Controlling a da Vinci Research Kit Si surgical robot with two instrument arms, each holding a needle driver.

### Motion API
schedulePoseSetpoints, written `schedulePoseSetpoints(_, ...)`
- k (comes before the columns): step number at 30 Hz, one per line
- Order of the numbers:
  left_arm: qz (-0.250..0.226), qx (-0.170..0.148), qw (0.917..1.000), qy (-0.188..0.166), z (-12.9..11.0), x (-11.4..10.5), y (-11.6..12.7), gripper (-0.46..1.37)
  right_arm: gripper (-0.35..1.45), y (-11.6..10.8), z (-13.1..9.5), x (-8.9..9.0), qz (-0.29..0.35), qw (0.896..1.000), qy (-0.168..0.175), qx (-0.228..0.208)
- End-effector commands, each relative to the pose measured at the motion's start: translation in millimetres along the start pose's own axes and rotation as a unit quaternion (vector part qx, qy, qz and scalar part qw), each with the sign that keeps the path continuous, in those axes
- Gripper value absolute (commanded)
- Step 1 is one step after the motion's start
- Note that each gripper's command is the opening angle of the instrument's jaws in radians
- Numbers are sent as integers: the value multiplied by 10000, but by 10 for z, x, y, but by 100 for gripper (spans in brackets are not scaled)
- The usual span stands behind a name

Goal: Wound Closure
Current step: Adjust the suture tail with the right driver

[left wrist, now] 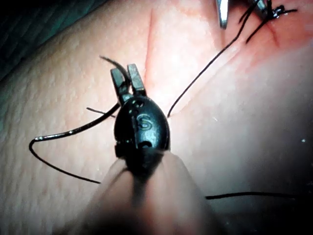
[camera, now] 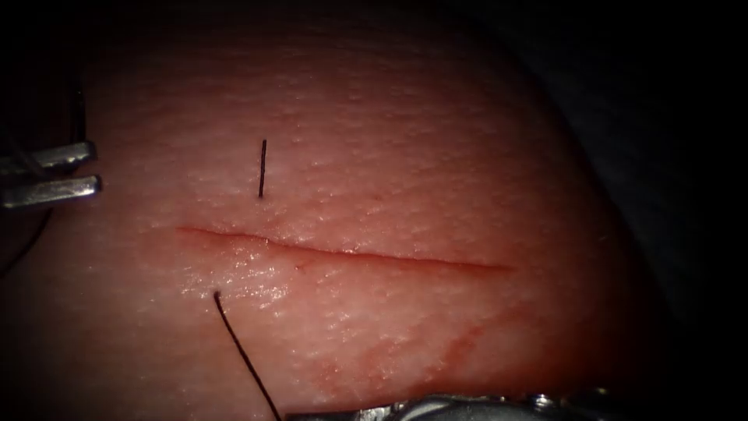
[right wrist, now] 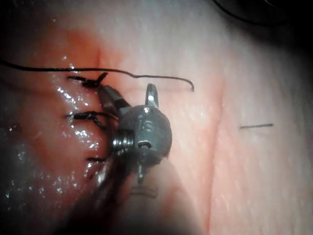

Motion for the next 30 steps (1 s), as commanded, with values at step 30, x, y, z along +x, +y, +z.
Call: schedulePoseSetpoints(30, 15, -31, 10000, -7, 7, -3, -6, -35, 106, 54, -11, -17, 2675, 9586, 198, -952)
